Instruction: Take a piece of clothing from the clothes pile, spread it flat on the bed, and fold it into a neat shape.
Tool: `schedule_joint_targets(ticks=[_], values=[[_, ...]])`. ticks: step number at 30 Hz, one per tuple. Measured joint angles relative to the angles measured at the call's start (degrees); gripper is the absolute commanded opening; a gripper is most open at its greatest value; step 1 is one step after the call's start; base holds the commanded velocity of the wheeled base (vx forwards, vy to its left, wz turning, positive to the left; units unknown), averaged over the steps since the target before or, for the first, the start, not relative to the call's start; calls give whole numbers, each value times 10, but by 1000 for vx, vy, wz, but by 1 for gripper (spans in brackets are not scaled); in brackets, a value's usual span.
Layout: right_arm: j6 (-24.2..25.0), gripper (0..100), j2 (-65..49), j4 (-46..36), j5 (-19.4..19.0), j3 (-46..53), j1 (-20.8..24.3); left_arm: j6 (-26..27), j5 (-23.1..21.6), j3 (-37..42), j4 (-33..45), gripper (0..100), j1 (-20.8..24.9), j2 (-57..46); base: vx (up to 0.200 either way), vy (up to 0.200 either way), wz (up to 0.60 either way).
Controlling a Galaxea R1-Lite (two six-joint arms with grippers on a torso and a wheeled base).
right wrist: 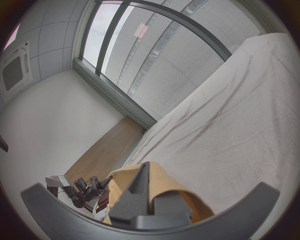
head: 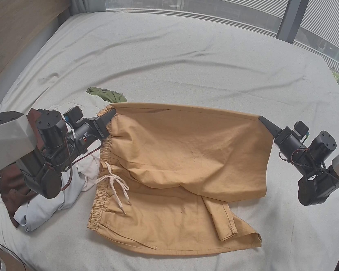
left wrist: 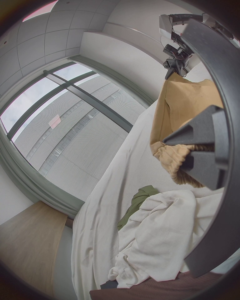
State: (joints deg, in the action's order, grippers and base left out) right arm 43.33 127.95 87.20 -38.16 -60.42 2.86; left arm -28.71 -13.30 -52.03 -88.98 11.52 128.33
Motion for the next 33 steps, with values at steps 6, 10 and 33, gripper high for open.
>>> schedule_joint_targets(ticks=[6,10,33], values=[[0,0,10,-16,0,-27,2,-10,5,-14,0,0,0,12,0,0,0],[-1,100,16,-42,0,-52,4,-13,6,-17,0,0,-1,15,0,0,0],[-67,100,-12,-18,1,93,6,-13,22,-29,1,100,-3,48,0,0,0]])
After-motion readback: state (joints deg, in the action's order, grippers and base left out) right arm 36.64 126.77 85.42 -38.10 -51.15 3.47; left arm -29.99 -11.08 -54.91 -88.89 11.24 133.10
